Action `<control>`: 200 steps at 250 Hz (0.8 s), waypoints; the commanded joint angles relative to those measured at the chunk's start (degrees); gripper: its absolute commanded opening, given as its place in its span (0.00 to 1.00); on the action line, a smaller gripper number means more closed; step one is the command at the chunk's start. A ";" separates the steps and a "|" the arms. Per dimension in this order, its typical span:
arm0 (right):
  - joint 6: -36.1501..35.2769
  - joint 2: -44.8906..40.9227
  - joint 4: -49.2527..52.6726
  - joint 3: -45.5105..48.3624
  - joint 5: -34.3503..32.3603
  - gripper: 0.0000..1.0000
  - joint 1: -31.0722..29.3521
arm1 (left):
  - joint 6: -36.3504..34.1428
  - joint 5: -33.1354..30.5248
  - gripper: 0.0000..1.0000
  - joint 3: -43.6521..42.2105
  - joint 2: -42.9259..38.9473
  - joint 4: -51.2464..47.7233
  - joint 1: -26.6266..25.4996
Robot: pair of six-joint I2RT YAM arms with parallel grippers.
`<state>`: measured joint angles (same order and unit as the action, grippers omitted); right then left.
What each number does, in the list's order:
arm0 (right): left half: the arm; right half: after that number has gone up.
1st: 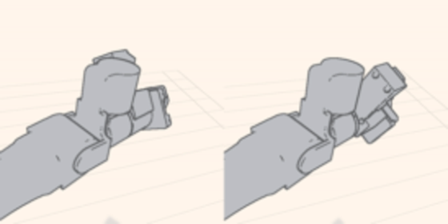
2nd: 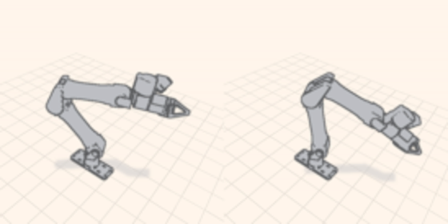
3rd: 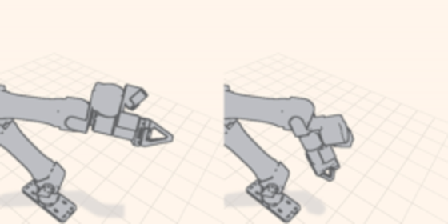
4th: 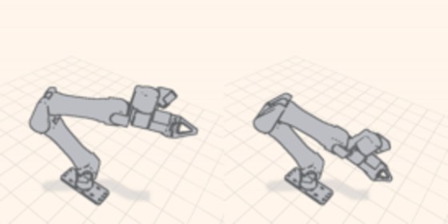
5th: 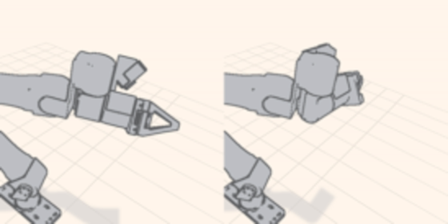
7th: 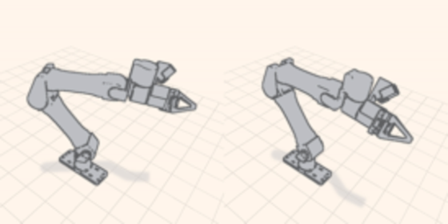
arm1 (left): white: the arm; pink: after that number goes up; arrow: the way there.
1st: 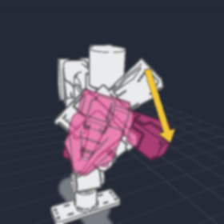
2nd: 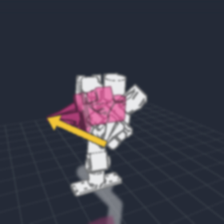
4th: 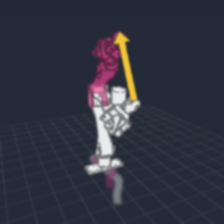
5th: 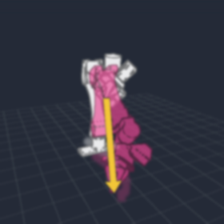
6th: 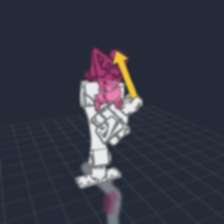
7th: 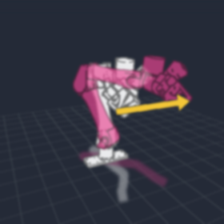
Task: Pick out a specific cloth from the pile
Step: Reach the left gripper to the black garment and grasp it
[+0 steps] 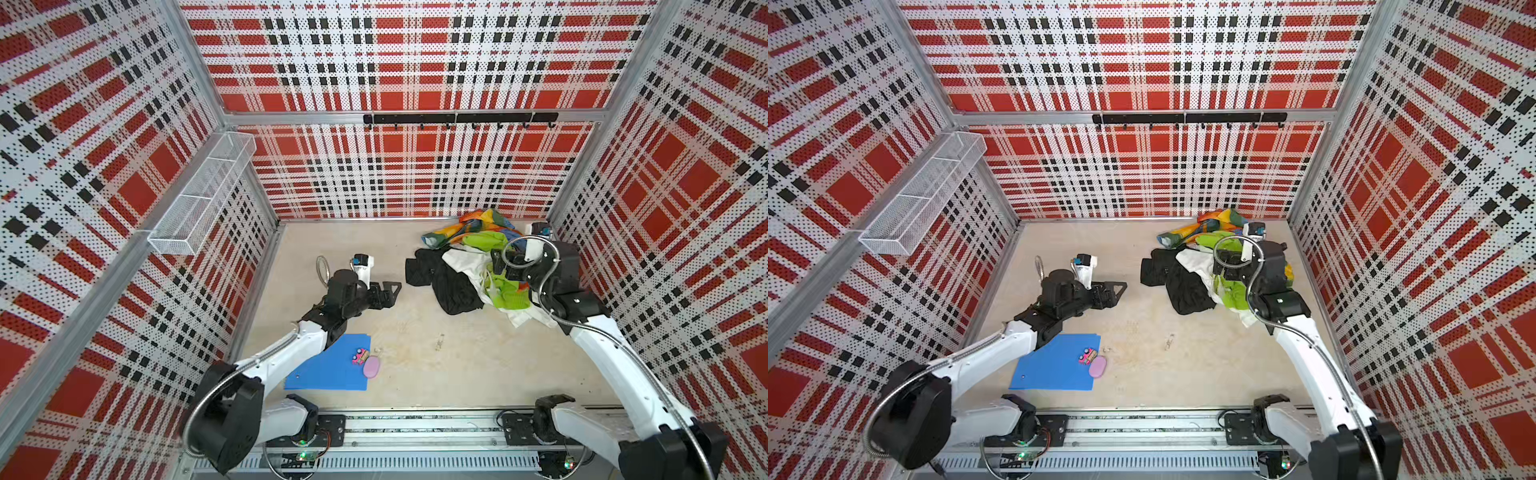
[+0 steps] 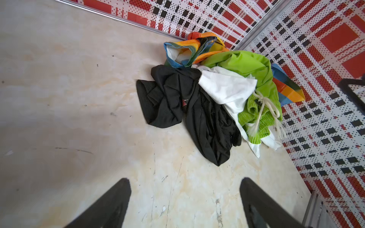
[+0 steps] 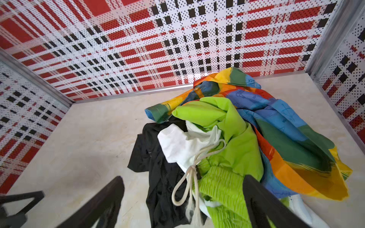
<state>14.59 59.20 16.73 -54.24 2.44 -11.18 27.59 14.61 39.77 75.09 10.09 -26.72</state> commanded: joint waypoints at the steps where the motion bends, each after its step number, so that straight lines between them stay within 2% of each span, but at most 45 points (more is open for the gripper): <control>1: 0.17 -4.04 0.03 2.26 3.62 1.00 -0.25 | 3.69 -2.05 0.85 4.15 4.74 0.44 -2.10; 27: 0.37 -6.56 0.58 3.76 3.21 1.00 -0.25 | 5.38 -1.77 0.77 8.59 10.71 0.33 -4.21; 69: 0.88 -7.56 1.20 4.30 3.47 1.00 -0.32 | 8.81 -0.27 0.73 15.72 20.21 0.27 -6.64; 129: 0.44 -8.80 2.51 4.65 2.49 1.00 -0.33 | 13.22 3.67 0.71 24.80 32.58 0.82 -8.69; 200: 0.26 -10.33 4.09 4.72 1.92 1.00 -0.33 | 16.34 5.18 0.68 31.05 40.88 0.90 -9.30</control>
<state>14.83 49.98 21.15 -49.63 4.91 -11.22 42.06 17.98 67.68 113.43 10.00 -35.68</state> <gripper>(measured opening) 0.999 0.685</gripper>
